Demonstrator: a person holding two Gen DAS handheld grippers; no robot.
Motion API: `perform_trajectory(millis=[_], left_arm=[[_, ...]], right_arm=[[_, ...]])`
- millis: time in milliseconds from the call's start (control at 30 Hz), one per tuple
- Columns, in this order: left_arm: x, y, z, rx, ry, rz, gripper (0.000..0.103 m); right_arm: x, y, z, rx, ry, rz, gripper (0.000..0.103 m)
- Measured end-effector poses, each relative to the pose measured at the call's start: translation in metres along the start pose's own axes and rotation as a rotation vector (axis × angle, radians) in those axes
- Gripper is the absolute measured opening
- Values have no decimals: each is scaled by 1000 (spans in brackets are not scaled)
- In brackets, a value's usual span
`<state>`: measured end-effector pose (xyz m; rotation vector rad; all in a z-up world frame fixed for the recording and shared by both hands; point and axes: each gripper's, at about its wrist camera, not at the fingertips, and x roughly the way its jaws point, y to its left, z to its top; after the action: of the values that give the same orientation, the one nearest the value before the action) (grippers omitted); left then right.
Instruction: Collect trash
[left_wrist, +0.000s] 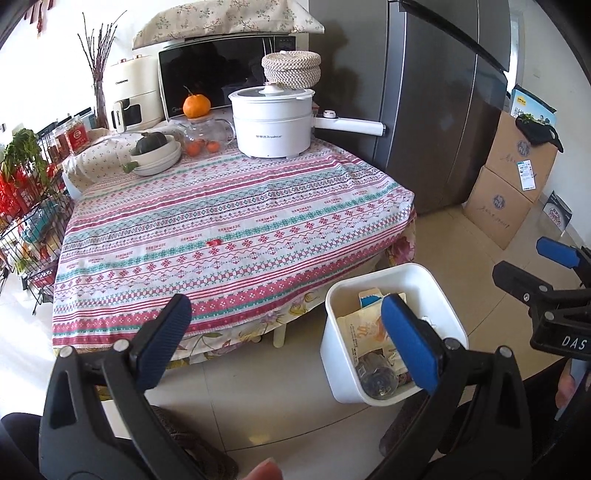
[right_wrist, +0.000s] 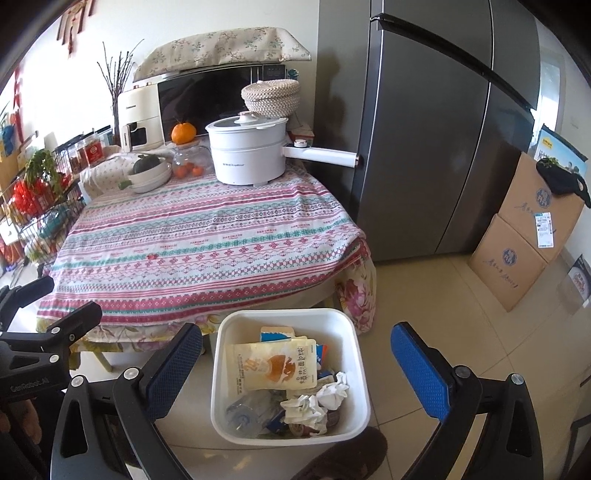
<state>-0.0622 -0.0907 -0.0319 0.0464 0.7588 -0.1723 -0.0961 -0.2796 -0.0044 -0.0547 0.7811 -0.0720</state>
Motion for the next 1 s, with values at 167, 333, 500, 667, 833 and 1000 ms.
perform_trajectory(millis=[167,333,500,667,833,1000], left_arm=[[0,0,0,0,0,0,102],[0,-2,0,3,0,3,102],[-1,-2,0,3,-3,7,102],[-1,-2,1,2,-5,10,102],[-1,-2,1,-3,-4,12,102],[-1,-3,1,-2,-8,16,102]], right_arm=[[0,1,1,0,2,4,103],[0,1,1,-1,2,5,103],[0,2,1,-2,1,6,103],[1,2,1,-4,-2,9,103],[1,2,2,-4,-4,10,103],[1,1,2,-3,-5,13,103]])
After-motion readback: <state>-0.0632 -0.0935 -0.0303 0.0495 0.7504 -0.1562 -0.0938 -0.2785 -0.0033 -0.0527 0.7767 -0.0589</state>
